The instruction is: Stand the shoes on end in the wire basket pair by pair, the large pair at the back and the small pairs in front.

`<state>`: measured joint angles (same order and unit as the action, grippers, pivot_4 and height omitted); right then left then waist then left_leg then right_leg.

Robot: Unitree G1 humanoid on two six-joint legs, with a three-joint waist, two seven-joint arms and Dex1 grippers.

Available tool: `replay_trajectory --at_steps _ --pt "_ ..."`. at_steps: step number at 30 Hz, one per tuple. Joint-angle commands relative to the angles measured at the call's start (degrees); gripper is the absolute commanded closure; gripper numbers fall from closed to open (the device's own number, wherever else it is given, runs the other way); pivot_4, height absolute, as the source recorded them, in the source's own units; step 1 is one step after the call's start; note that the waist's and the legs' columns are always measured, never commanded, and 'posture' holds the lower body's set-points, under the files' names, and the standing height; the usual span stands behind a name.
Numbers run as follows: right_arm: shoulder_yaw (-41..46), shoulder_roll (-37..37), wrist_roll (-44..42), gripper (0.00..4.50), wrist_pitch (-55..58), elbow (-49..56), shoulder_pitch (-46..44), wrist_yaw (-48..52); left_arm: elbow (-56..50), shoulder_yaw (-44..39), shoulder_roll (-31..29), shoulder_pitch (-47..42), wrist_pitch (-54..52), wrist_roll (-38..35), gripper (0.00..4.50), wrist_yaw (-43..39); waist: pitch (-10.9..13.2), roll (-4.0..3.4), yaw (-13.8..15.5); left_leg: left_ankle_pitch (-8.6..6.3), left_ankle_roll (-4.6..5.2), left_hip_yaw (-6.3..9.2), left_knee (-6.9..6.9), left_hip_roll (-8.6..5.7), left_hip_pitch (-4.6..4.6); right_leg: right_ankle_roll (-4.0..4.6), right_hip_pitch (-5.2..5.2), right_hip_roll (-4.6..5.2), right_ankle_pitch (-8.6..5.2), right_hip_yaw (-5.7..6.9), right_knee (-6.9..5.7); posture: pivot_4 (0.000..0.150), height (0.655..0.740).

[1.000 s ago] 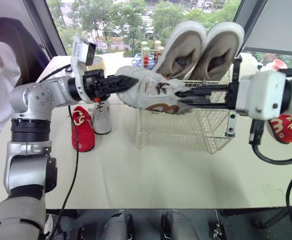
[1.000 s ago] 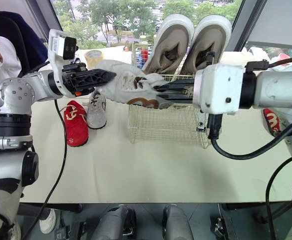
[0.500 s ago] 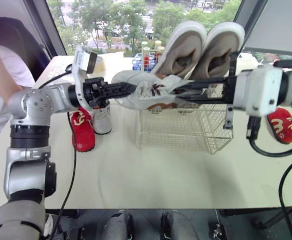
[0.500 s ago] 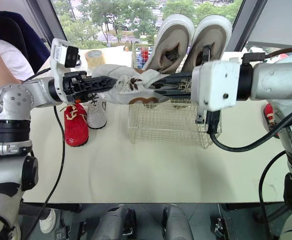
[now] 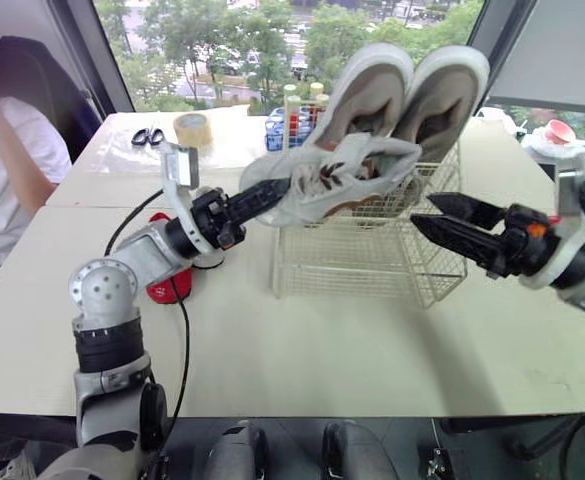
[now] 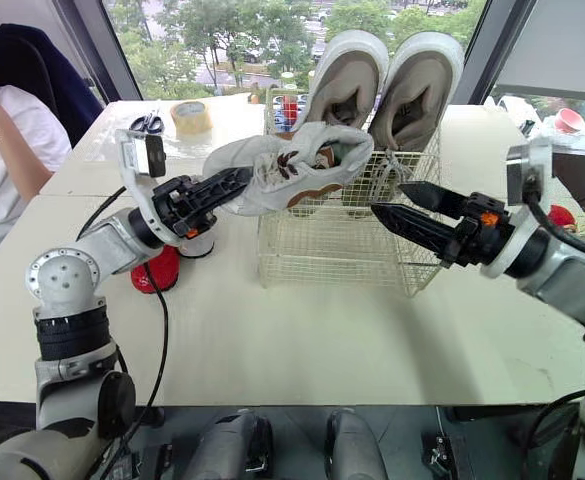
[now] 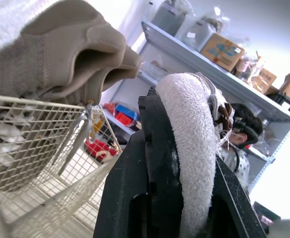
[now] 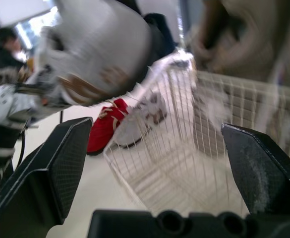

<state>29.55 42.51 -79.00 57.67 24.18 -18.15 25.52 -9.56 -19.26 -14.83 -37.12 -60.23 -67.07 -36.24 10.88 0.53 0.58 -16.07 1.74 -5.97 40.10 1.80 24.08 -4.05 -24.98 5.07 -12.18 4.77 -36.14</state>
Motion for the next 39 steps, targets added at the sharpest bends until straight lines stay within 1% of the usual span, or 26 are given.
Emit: replay_trajectory --at_steps 1,2,8,13,16,19,21,22,23,24,25,27,29,30,32,34,35,36,37,39 --pt "-6.9 -7.9 -1.8 0.02 -4.3 2.8 -3.5 -5.9 -3.1 0.4 0.5 0.4 2.6 -2.2 4.23 1.4 0.0 0.0 -0.2 0.0 -0.01 0.0 -0.01 0.04 -0.07 0.01 0.03 -0.07 0.0 -0.03 0.0 0.15 0.74" --pt "-8.5 -9.9 -1.9 0.02 -5.1 2.8 -5.2 -7.2 -3.1 0.7 0.6 0.5 2.9 -2.2 4.23 1.6 0.0 -0.02 -0.4 0.01 -0.02 0.0 -0.02 0.04 -0.09 0.01 0.05 -0.09 0.0 -0.04 0.0 0.15 0.74" --pt "-14.7 -15.6 -0.5 0.02 -8.3 2.1 -12.3 -9.8 -2.8 2.8 1.1 1.8 4.3 -2.1 4.23 2.6 0.0 -0.03 0.2 0.01 -0.01 -0.01 -0.03 0.02 -0.04 0.03 0.03 -0.11 0.01 -0.08 0.04 0.15 0.74" --pt "-16.1 -18.5 -1.7 0.02 -10.2 1.4 -14.6 -12.2 -2.8 3.9 1.5 2.5 5.3 -2.1 4.23 3.6 0.0 -0.03 0.2 -0.02 0.04 -0.02 -0.02 0.0 0.01 0.03 0.03 -0.07 0.01 -0.05 0.07 0.15 0.74" --pt "-16.9 -19.6 -2.1 0.84 -10.6 1.1 -15.2 -13.1 -2.5 4.2 1.5 2.6 6.2 -1.7 4.23 4.1 0.0 -0.03 0.0 -0.02 0.04 -0.02 -0.02 0.01 0.0 0.03 0.02 -0.09 0.01 -0.05 0.06 0.15 0.74" --pt "-17.3 -19.8 -2.7 2.29 -10.7 1.0 -15.5 -13.5 -2.2 4.6 1.4 2.4 7.3 -0.7 4.23 4.6 0.0 -0.04 0.0 -0.02 0.04 -0.01 -0.03 0.02 -0.01 0.03 0.01 -0.1 0.01 -0.03 0.05 0.15 0.74" --pt "-17.5 -19.6 -2.7 3.14 -10.8 1.0 -15.6 -13.6 -2.0 4.7 1.3 2.4 7.2 -0.9 4.23 5.0 0.0 -0.04 0.1 -0.03 0.05 -0.01 -0.03 0.02 0.0 0.03 0.01 -0.1 0.01 -0.03 0.06 0.15 0.74" --pt "-17.6 -19.4 -2.6 3.47 -10.7 1.0 -15.8 -13.6 -1.8 4.6 1.1 2.3 6.8 -1.4 3.73 5.2 0.0 -0.04 0.1 -0.03 0.05 -0.01 -0.03 0.02 0.0 0.03 0.01 -0.09 0.01 -0.03 0.07 0.15 0.74" --pt "-17.5 -18.9 -2.7 3.63 -10.5 0.8 -16.0 -13.7 -1.8 4.5 0.7 2.2 6.4 -2.1 3.17 5.4 0.0 -0.04 0.0 -0.03 0.05 -0.01 -0.03 0.02 0.0 0.03 0.01 -0.09 0.01 -0.04 0.07 0.15 0.74" --pt "-17.3 -18.3 -2.7 3.63 -10.2 0.6 -16.3 -14.0 -2.0 4.3 0.3 2.3 5.9 -3.0 2.83 5.5 0.0 -0.04 0.0 -0.03 0.05 -0.01 -0.03 0.02 0.0 0.03 0.01 -0.09 0.01 -0.04 0.07 0.15 0.74" --pt "-17.0 -17.5 -3.0 3.63 -10.0 0.3 -16.8 -14.2 -2.4 4.3 -0.4 2.4 5.2 -3.8 2.27 5.4 0.0 -0.04 0.0 -0.03 0.05 -0.01 -0.03 0.02 0.0 0.03 0.01 -0.09 0.01 -0.04 0.07 0.15 0.74" --pt "-15.7 -14.9 -3.6 3.63 -9.0 -0.4 -17.8 -13.5 -3.3 4.5 -2.3 3.1 4.1 -4.3 1.32 4.7 0.0 -0.05 0.0 -0.03 0.05 -0.01 -0.04 0.03 0.0 0.03 -0.01 -0.1 0.01 -0.03 0.06 0.15 0.74" --pt "-13.7 -8.8 -2.8 3.63 -6.9 -2.7 -19.3 -10.1 -4.1 5.5 -5.6 4.5 3.3 -2.8 0.3 2.5 0.0 -0.05 0.0 -0.03 0.05 -0.01 -0.05 0.03 0.0 0.03 -0.02 -0.09 0.0 -0.04 0.07 0.15 0.74" --pt "-12.9 -5.3 -2.0 3.63 -5.9 -4.3 -20.1 -7.7 -4.3 6.1 -7.4 5.1 3.1 -1.6 0.02 1.4 0.0 -0.06 0.0 -0.03 0.06 -0.02 -0.04 0.02 0.02 0.04 -0.02 -0.08 0.0 -0.04 0.08 0.15 0.74" --pt "-12.6 3.0 1.9 3.63 -4.4 -8.2 -21.9 -0.6 -4.6 7.9 -11.2 6.3 4.0 1.6 0.02 -1.3 0.0 -0.06 0.2 -0.06 0.09 -0.04 -0.04 0.01 0.05 0.05 -0.04 -0.06 -0.01 -0.03 0.13 0.15 0.74" --pt "-14.4 12.6 9.5 3.63 -5.7 -13.9 -24.7 9.9 -4.7 9.5 -14.8 7.0 5.8 5.2 0.02 -4.0 0.0 -0.07 0.2 -0.06 0.11 -0.05 -0.03 -0.03 0.15 0.23 -0.12 -0.04 -0.11 -0.03 0.14 0.15 0.74" --pt "-17.1 17.2 15.0 3.63 -8.1 -17.9 -27.2 15.8 -4.7 9.8 -16.0 7.1 6.7 6.7 0.02 -5.1 0.0 -0.09 0.1 -0.06 0.11 -0.05 -0.04 -0.02 0.21 0.25 -0.17 -0.05 -0.12 -0.03 0.18 0.15 0.74" --pt "-19.2 20.0 19.2 3.63 -10.0 -20.8 -29.1 20.1 -4.6 10.1 -16.7 7.1 7.5 7.7 0.02 -5.9 0.1 -0.11 0.1 -0.08 0.13 -0.07 -0.02 -0.02 0.26 0.26 -0.23 -0.04 -0.13 -0.04 0.19 0.15 0.74" --pt "-23.1 23.0 25.1 3.63 -13.7 -24.4 -31.4 26.0 -4.5 10.3 -17.1 7.1 8.3 8.6 0.02 -6.6 0.0 -0.1 0.1 -0.08 0.13 -0.12 -0.06 -0.02 0.3 0.26 -0.32 -0.05 -0.13 -0.09 0.22 0.15 0.74" --pt "-28.7 25.8 33.7 3.63 -18.9 -29.7 -34.9 34.7 -4.3 10.5 -17.4 7.1 9.3 9.8 0.02 -7.4 0.0 -0.1 -0.1 -0.08 0.13 -0.15 -0.1 0.0 0.3 0.26 -0.38 -0.06 -0.13 -0.1 0.24 0.15 0.74"
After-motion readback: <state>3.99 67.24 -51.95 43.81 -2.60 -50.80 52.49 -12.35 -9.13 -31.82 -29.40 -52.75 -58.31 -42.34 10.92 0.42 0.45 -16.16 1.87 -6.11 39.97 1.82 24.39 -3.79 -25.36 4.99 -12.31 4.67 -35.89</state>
